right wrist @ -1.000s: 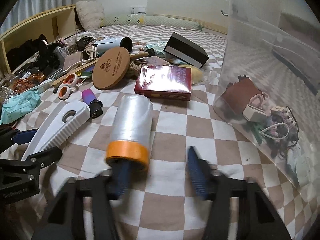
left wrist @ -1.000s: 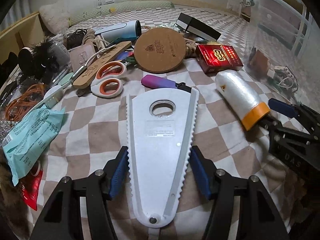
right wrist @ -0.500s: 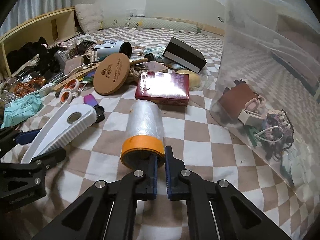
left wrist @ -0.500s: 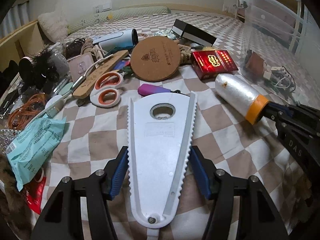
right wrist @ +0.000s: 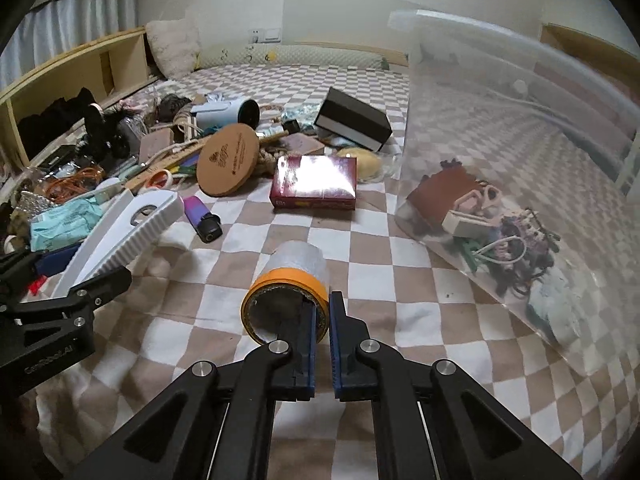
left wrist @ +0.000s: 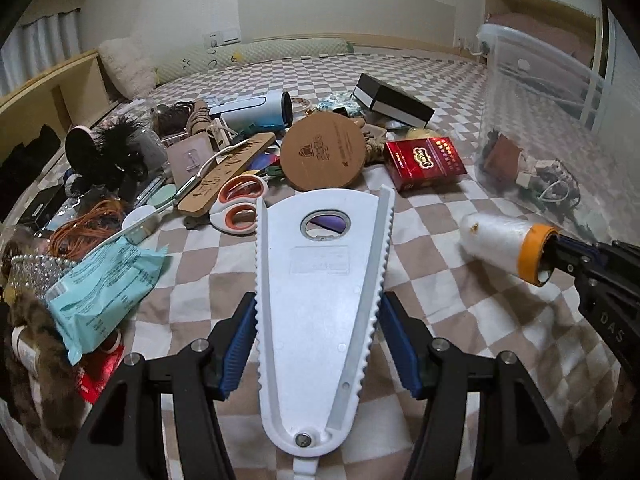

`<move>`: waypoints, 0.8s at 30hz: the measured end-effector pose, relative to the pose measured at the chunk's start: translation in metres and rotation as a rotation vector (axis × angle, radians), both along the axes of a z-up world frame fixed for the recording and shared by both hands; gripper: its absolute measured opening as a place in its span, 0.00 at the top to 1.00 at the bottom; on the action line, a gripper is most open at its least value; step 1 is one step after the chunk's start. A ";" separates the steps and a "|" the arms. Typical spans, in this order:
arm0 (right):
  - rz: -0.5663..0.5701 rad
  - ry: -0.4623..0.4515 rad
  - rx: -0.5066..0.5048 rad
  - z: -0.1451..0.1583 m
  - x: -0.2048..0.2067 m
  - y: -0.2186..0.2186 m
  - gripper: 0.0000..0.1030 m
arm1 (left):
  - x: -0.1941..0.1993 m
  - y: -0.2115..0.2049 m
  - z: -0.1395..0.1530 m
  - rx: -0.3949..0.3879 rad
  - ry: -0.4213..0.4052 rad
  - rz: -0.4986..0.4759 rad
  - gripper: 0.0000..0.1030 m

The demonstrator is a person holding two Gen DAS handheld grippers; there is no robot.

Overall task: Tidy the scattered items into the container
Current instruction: 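Carry the white serrated tool and spool up toward the clear box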

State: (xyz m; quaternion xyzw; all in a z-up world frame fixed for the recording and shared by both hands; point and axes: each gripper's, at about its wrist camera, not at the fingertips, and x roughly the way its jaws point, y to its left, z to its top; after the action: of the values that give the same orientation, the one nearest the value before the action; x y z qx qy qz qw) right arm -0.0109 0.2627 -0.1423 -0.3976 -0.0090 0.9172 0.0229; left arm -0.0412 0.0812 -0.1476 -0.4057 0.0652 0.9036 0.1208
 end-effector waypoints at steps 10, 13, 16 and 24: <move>-0.010 0.044 -0.028 0.022 0.028 -0.003 0.94 | 0.020 -0.008 0.014 0.013 0.018 0.029 0.41; -0.015 0.059 -0.033 0.030 0.034 -0.002 0.94 | 0.025 -0.011 0.019 0.011 0.031 0.039 0.41; -0.021 0.070 -0.045 0.039 0.039 0.000 0.94 | 0.027 -0.014 0.026 0.023 0.035 0.048 0.41; -0.033 0.165 -0.046 0.087 0.041 0.006 0.94 | 0.024 -0.015 0.069 0.048 0.104 0.045 0.41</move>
State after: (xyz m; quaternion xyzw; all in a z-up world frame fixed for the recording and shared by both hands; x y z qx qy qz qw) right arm 0.0301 0.2684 -0.0555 -0.3210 0.0205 0.9464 0.0297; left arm -0.0172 0.0665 -0.0787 -0.3565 0.0406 0.9273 0.1067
